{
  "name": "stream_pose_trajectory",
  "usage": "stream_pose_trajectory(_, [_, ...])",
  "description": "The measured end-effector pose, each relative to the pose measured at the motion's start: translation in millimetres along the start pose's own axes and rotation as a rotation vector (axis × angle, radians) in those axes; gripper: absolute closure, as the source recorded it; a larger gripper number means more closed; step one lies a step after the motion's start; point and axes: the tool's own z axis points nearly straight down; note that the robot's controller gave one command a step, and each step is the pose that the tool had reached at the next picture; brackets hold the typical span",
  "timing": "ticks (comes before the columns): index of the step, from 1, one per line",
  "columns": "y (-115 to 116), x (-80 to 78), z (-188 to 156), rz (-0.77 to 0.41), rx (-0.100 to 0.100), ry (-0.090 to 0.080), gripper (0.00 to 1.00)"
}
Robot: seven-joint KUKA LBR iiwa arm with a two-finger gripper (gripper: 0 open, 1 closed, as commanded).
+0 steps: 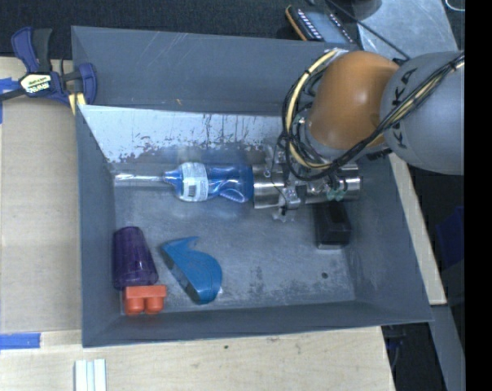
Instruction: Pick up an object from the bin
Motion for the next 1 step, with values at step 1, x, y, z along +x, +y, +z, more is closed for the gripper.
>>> stream_pose_trajectory(1, [-0.9, 1.3, 1.5, 0.004, 0.0, 0.004, 0.0])
